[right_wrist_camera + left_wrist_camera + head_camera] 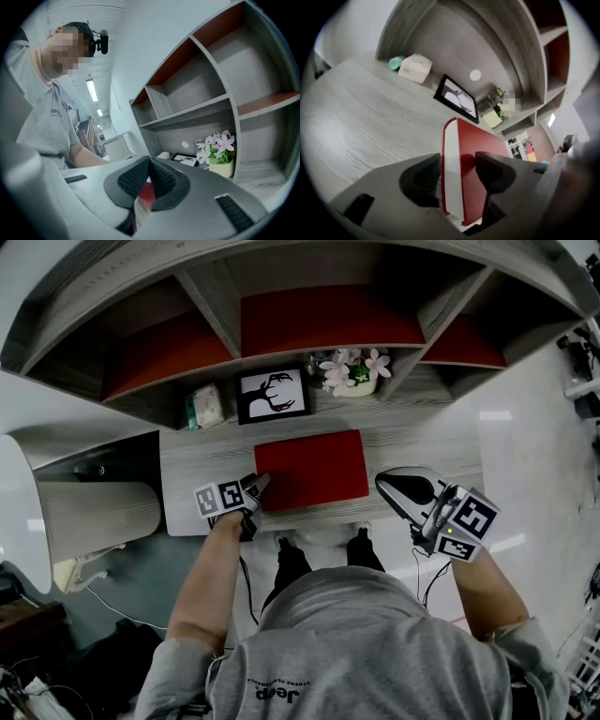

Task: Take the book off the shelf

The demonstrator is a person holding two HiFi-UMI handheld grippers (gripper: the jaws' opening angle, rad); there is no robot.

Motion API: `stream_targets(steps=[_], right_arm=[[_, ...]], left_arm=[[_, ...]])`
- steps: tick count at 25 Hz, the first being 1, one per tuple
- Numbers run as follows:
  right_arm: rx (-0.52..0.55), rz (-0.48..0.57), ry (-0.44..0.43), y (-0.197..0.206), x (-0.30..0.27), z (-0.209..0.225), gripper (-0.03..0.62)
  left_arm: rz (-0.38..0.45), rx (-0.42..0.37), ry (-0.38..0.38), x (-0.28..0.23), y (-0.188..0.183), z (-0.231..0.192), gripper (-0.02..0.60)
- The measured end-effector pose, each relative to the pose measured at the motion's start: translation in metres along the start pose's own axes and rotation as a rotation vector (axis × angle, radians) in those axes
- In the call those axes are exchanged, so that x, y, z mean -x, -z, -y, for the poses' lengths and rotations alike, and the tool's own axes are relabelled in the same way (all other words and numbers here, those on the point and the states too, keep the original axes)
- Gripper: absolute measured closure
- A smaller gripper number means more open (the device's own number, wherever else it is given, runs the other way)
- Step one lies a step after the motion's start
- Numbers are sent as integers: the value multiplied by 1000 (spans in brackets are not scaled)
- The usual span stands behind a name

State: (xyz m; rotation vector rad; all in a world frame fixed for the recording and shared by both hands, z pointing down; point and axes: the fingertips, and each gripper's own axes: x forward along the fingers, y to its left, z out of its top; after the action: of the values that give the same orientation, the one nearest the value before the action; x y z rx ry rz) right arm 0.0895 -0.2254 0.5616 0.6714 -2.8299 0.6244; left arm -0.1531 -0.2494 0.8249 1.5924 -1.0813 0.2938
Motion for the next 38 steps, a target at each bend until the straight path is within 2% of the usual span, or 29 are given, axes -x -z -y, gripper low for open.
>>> stream_targets(steps=[2,5,15,20,26,32,38], right_arm=[[0,1,-1,0,0,0,592],[-2,5,3,0,1,2,592],[6,10,-1,-7,-2,-1,592],[14,12,-2,-12,-5,-2,592],[27,18,-3,-21,-8,-1,592],[47,34,-3,-35,-10,0,593],[69,48,19,-52,-10,7,594]], left_arm=[[-1,-90,-69,-1,0,0,313],[6,-163,-109,-2,-2,5,313],[12,-197,-121,0,-2,7,319],[52,-157,-91,5,-8,10,344],[98,-172,-56,24,-19,22,345],[223,-195,30,62,-46,54,347],[323,-198,120,102,-70,88,376]])
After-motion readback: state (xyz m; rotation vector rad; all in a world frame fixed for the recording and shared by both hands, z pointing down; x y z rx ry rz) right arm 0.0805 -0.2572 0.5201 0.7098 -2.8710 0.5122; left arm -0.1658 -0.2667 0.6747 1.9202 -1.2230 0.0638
